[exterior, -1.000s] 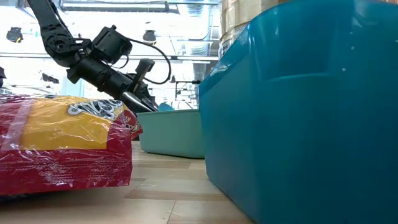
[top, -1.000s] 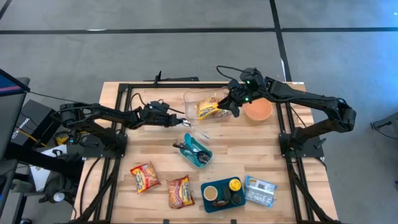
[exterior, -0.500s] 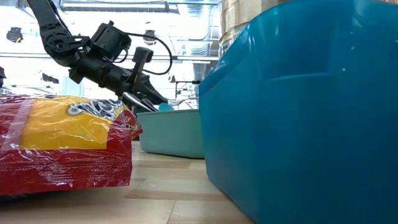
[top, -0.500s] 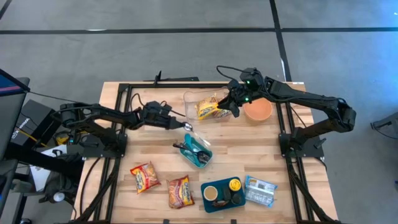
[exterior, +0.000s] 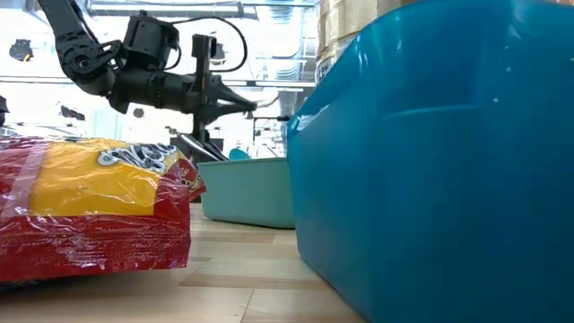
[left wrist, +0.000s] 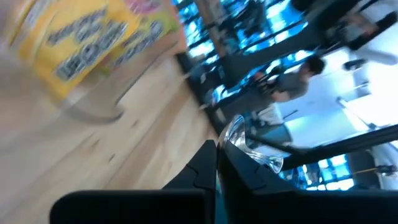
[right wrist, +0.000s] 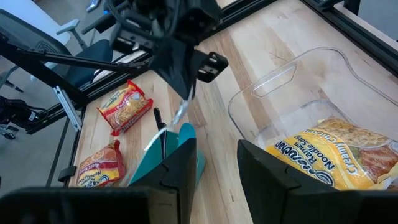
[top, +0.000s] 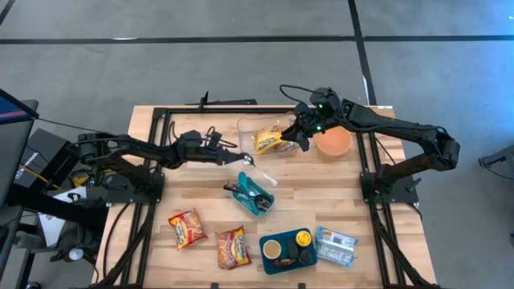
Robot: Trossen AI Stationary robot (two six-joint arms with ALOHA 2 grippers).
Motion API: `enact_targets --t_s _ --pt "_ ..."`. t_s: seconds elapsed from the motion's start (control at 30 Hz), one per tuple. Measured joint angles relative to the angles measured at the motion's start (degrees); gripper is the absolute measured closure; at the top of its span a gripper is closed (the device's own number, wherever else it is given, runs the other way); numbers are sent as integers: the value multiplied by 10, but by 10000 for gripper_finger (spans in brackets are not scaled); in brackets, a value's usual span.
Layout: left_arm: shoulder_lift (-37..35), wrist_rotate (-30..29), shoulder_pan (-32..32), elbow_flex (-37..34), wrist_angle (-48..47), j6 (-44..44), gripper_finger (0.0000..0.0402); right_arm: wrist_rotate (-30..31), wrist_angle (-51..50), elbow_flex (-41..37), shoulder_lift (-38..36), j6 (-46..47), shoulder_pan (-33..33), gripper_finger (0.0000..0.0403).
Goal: Pick & Place Food Item
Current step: Put the silver spoon into the green bin
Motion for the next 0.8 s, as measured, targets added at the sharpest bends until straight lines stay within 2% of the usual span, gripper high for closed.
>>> enact_targets --t_s 0.17,0.43,0.57,0.8 --pt "0 -37 0 0 58 0 400 0 1 0 0 0 0 291" --pt "0 -141 0 0 98 -4 400 33 29 0 0 20 0 291" --pt "0 -194 0 0 121 -22 400 59 47 0 0 51 0 291" --pt "0 -272 0 0 139 -29 400 64 91 0 0 136 -2 291"
